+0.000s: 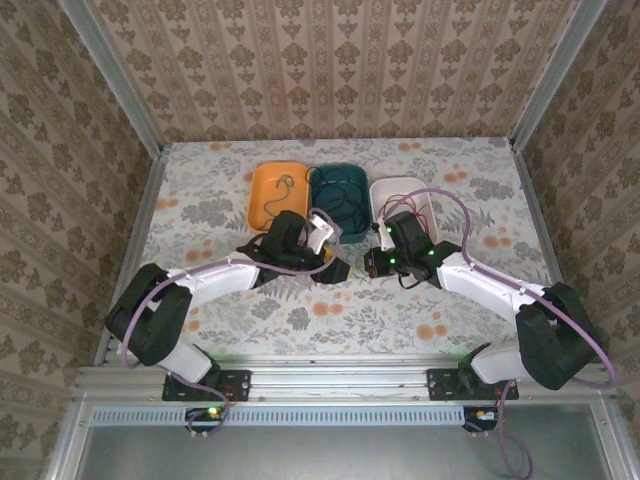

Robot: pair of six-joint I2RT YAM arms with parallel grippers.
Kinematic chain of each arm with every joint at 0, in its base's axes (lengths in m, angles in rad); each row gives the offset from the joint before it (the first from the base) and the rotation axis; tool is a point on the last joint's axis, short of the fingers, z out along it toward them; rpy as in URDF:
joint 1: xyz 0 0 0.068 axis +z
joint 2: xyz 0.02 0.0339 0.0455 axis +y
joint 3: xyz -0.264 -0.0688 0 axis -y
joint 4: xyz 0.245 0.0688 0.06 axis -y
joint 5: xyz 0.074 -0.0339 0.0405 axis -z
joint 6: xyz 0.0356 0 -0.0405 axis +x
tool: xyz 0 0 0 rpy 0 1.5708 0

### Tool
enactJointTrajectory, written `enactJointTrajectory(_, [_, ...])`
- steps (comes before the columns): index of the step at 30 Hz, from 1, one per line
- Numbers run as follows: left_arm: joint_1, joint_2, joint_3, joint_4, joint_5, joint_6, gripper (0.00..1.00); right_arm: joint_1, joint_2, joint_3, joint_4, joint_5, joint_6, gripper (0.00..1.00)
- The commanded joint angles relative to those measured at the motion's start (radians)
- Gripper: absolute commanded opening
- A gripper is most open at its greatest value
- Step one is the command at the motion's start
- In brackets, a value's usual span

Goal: Untangle the cables

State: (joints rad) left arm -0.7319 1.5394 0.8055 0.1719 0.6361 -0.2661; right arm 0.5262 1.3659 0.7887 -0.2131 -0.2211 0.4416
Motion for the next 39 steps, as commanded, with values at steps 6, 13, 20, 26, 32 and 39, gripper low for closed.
enactJointTrajectory(6, [0.006,0.062,0.025,0.063,-0.065,-0.028,0.00,-0.005,-0.053,-0.016,0.036,0.023,0.043,0.00])
enactJointTrajectory(13, [0.020,-0.019,-0.058,0.054,-0.152,-0.024,0.00,-0.073,-0.131,-0.075,0.032,0.168,0.125,0.00])
enactJointTrajectory(20, [0.044,-0.089,-0.115,0.063,-0.135,-0.056,0.00,-0.123,-0.134,-0.085,0.099,0.068,0.157,0.11])
enactJointTrajectory(26, [0.125,-0.145,-0.119,0.170,-0.104,-0.153,0.00,-0.124,-0.148,-0.083,0.175,0.040,0.195,0.36])
enactJointTrajectory(32, [0.144,-0.150,-0.051,0.087,-0.072,-0.106,0.00,-0.123,-0.153,-0.075,0.159,0.043,0.200,0.33])
enactJointTrajectory(39, [0.046,-0.073,0.022,-0.091,-0.131,0.043,0.00,-0.118,-0.127,-0.092,0.039,0.092,0.168,0.36])
